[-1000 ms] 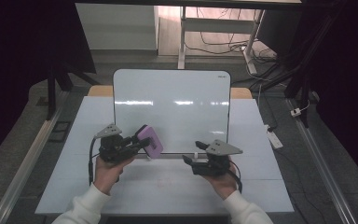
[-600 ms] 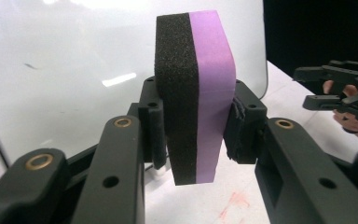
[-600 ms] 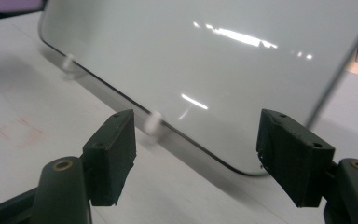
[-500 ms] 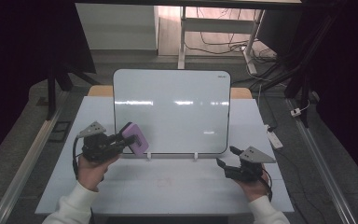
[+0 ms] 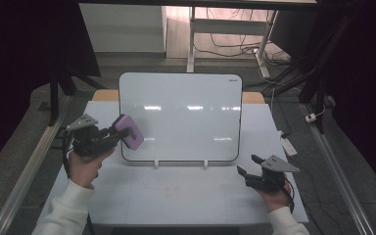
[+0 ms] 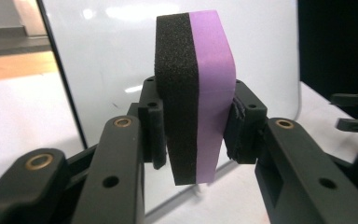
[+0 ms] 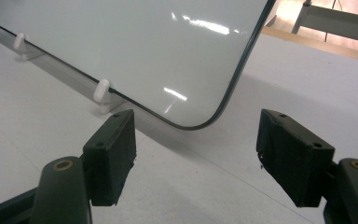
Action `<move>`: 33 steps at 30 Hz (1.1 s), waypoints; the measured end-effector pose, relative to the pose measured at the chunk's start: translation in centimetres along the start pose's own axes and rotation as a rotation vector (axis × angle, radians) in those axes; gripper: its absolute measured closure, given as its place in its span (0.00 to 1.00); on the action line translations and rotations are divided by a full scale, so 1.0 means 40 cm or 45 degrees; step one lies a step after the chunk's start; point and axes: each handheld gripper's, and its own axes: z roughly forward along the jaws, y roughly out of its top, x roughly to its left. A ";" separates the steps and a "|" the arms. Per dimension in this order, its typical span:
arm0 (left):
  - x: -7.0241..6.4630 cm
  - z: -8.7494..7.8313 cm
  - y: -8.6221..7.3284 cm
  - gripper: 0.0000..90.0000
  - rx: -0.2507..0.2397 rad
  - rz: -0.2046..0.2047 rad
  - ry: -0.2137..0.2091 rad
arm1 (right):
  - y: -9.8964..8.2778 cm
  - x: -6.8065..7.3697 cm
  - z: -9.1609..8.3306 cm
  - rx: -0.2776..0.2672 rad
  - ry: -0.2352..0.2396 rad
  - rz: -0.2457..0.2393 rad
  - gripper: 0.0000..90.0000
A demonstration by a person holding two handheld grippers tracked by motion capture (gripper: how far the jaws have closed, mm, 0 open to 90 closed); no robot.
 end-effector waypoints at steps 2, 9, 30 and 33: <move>0.008 0.007 0.030 0.70 0.021 -0.014 0.019 | -0.001 -0.001 0.002 0.001 -0.002 -0.001 0.31; 0.017 0.027 0.140 0.70 0.064 0.035 0.087 | -0.001 -0.001 0.004 0.004 -0.021 -0.013 0.30; 0.059 0.107 0.277 0.69 0.241 0.015 0.226 | -0.004 -0.001 0.006 0.006 -0.031 -0.003 0.30; 0.068 0.116 0.285 0.69 0.242 -0.016 0.219 | -0.005 -0.001 0.006 0.005 -0.032 -0.003 0.30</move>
